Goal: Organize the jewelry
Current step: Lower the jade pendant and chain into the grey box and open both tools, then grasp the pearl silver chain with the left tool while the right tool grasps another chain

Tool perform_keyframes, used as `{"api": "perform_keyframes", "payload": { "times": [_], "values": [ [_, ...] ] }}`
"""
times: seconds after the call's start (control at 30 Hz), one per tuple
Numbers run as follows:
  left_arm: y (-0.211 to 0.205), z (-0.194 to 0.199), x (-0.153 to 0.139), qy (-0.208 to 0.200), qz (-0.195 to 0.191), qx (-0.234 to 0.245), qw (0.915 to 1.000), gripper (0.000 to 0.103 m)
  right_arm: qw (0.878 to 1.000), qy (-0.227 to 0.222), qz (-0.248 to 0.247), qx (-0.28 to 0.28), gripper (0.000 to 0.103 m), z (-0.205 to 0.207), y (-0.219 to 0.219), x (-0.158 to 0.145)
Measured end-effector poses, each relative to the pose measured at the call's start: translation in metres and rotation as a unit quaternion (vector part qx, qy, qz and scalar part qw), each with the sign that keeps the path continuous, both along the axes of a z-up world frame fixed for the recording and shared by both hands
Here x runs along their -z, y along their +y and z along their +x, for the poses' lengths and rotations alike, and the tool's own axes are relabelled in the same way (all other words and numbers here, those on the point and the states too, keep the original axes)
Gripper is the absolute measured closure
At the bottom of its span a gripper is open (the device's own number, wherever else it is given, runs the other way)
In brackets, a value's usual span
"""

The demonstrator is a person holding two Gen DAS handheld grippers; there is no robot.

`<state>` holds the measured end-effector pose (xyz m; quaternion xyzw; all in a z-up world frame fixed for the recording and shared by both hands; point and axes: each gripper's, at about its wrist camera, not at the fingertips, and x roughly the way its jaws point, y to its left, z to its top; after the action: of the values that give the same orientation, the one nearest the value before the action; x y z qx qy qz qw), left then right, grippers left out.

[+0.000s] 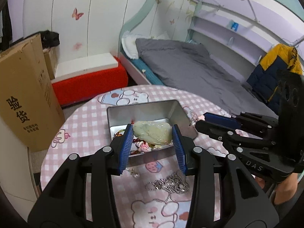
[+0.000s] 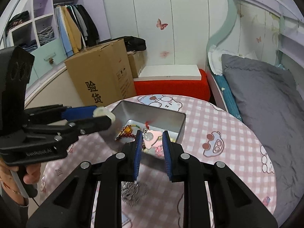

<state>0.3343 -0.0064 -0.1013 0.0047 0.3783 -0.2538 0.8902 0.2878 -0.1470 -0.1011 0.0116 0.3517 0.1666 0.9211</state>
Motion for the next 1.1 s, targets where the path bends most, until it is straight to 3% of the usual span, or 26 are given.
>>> {"api": "perform_keyframes", "payload": {
  "times": [0.43, 0.53, 0.9, 1.1],
  "values": [
    [-0.005, 0.021, 0.027, 0.033, 0.008, -0.002, 0.9994, 0.061, 0.999, 0.031, 0.009, -0.007, 0.083, 0.019, 0.005, 0.028],
    [-0.005, 0.019, 0.025, 0.035, -0.001, -0.001, 0.9994, 0.051, 0.999, 0.034, 0.009, -0.007, 0.082, 0.018, 0.004, 0.029],
    [0.013, -0.012, -0.001, -0.006, -0.01, -0.015, 0.9998, 0.047, 1.0, 0.012, 0.01, -0.002, 0.079, -0.01, -0.003, 0.008],
    [0.032, -0.037, 0.007, -0.01, -0.002, -0.038, 0.9992, 0.047, 1.0, 0.017, 0.005, -0.01, 0.079, -0.035, -0.001, 0.014]
  ]
}}
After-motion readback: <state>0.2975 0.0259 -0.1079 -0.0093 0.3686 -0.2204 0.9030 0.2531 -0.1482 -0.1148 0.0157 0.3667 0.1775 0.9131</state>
